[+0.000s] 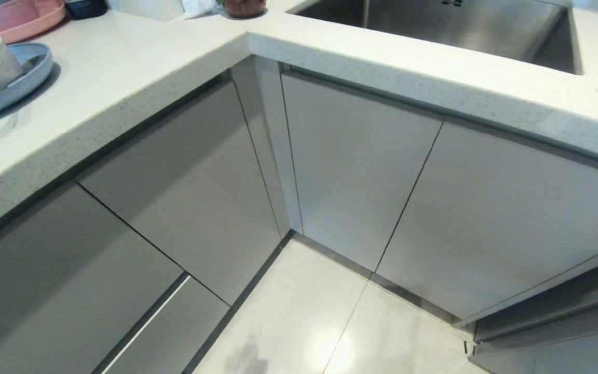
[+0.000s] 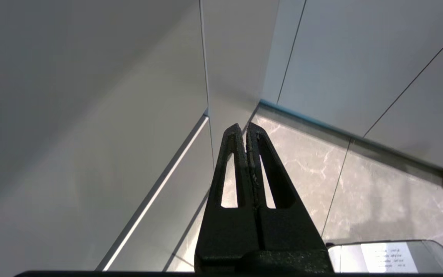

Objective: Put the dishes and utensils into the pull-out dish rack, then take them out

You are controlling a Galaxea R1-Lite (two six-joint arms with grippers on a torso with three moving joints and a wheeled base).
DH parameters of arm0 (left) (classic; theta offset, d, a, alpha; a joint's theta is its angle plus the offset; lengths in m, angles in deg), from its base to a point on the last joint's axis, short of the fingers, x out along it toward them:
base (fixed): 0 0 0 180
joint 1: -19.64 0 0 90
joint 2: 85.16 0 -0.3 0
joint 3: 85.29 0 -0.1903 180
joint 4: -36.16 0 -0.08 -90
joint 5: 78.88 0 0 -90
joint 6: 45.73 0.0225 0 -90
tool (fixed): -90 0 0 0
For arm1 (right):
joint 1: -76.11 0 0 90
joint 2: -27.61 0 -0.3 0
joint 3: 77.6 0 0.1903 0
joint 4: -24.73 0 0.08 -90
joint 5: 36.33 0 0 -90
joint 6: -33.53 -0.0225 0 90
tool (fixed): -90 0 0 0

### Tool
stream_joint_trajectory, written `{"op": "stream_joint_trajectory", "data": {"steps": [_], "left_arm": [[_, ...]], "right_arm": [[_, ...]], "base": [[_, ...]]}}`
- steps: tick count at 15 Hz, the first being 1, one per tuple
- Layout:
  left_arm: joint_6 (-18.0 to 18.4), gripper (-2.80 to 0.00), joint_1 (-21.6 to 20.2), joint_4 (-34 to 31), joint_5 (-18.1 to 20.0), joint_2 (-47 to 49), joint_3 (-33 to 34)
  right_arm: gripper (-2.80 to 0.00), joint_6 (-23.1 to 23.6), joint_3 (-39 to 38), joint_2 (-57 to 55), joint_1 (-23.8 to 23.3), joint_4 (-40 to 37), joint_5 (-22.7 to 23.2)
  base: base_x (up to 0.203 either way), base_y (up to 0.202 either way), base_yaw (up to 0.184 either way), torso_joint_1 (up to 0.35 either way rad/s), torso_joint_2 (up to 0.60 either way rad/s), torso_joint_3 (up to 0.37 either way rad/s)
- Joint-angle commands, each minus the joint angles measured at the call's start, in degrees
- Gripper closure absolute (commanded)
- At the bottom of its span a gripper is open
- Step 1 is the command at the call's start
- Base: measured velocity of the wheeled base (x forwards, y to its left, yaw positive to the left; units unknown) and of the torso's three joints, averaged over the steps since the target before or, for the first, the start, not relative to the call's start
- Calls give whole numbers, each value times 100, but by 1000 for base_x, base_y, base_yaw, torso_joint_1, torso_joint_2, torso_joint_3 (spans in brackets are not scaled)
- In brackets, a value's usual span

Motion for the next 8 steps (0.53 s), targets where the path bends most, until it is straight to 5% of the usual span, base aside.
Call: {"op": "stream_joint_trajectory", "data": {"steps": [1, 8], "left_arm": [[1, 0, -1, 6, -3, 13, 145], [-8, 0, -1, 6, -21, 13, 149]], "right_arm": [[0, 4, -9, 24, 6, 4, 0], [0, 4, -9, 24, -2, 4, 0]], "base": [[0, 0, 0, 5, 0, 196], [0, 0, 0, 3, 2, 202]]}}
